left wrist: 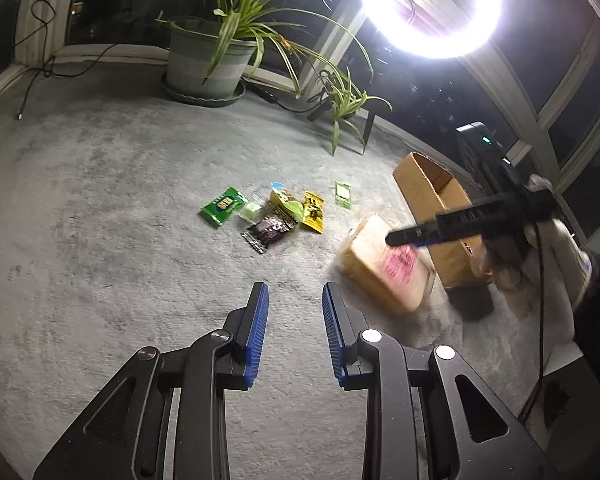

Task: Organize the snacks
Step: 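Move the right tool to the bread loaf bag and grasp it, then lift the bread bag with the right tool, lower into the box, open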

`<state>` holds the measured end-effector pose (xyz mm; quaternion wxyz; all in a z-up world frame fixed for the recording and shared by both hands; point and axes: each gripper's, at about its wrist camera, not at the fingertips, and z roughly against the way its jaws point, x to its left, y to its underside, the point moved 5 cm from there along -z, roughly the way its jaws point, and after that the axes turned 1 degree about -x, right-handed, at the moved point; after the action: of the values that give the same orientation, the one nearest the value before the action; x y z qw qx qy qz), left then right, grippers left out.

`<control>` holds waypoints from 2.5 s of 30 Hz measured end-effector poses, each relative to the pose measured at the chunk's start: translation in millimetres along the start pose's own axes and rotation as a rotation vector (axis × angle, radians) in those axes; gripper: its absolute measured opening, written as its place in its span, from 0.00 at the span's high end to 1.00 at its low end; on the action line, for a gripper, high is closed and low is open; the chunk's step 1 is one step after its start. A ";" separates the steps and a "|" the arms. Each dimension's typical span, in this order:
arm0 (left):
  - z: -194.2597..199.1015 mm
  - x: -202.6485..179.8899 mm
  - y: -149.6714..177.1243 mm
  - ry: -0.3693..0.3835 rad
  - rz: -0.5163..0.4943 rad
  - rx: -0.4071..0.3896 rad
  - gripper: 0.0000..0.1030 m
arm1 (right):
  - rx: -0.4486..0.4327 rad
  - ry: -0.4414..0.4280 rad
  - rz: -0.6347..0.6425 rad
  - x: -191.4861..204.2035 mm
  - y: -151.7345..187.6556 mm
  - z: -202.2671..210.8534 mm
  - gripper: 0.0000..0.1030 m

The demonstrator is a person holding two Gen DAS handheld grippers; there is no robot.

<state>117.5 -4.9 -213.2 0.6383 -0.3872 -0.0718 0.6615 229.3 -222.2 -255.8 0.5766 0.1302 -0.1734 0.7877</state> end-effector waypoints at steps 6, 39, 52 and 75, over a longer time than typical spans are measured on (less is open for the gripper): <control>-10.3 -11.4 7.3 0.047 0.001 0.039 0.74 | -0.083 -0.099 0.020 22.4 37.8 -0.3 0.48; -67.2 -67.6 26.6 0.086 -0.088 0.182 0.70 | -0.212 -0.126 0.011 10.8 59.6 -0.6 0.58; -45.1 -111.2 -9.9 0.119 -0.146 0.079 0.70 | -0.331 -0.159 0.008 -4.0 53.1 62.1 0.58; -133.6 -242.4 -84.5 0.239 -0.325 0.033 0.70 | -0.513 0.070 -0.067 -139.2 -0.7 174.9 0.58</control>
<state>237.1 -261.7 -153.7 0.7469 -0.4356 -0.0461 0.5003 272.8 -416.2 -153.7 0.6223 -0.0418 -0.3429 0.7025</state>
